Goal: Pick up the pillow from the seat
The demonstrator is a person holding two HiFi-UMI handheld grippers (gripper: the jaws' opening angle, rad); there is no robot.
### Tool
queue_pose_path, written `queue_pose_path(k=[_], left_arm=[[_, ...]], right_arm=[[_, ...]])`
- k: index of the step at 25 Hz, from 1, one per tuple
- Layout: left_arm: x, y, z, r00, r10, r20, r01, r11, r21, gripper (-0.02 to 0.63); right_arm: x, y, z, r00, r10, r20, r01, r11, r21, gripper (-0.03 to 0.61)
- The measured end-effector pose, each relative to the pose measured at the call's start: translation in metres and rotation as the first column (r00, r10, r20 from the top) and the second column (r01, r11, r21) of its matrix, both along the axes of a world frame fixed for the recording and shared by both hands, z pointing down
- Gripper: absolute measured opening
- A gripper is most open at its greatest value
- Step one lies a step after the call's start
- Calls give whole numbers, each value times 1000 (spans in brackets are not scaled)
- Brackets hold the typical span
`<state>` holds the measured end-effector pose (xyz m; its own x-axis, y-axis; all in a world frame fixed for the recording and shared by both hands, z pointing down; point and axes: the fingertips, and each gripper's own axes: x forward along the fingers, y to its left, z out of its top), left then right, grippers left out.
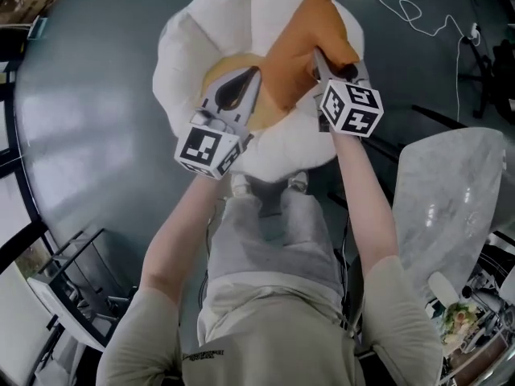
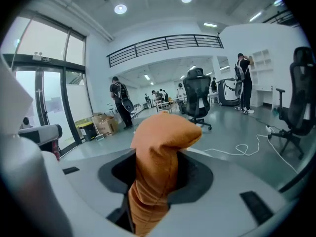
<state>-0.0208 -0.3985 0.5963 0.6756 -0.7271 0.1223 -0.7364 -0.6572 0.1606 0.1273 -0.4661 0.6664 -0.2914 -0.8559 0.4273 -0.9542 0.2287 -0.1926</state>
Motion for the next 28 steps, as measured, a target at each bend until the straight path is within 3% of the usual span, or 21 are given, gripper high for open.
queue_pose_path(k=[5, 11, 14, 17, 22, 28], left_arm=[[-12, 5, -102, 1000, -4, -1, 4, 996, 89, 9], [-12, 23, -208, 1000, 13, -25, -10, 993, 119, 9], [-14, 39, -254, 997, 25, 71, -37, 982, 184, 9], [-7, 54, -306, 994, 36, 105, -61, 967, 246, 9], [-14, 84, -376, 997, 32, 74, -53, 954, 296, 9], [-28, 119, -439, 999, -8, 43, -9, 924, 381, 9]], right_arm=[[2, 16, -132, 1000, -16, -12, 17, 990, 138, 184], [12, 51, -285, 1000, -30, 0, 28, 956, 293, 186], [5, 70, -353, 999, -43, 1, 39, 927, 373, 187], [10, 87, -413, 998, -59, 10, 48, 896, 442, 190], [13, 126, -485, 999, -41, 12, 28, 849, 527, 193], [12, 161, -529, 996, -81, -35, 86, 807, 585, 192]])
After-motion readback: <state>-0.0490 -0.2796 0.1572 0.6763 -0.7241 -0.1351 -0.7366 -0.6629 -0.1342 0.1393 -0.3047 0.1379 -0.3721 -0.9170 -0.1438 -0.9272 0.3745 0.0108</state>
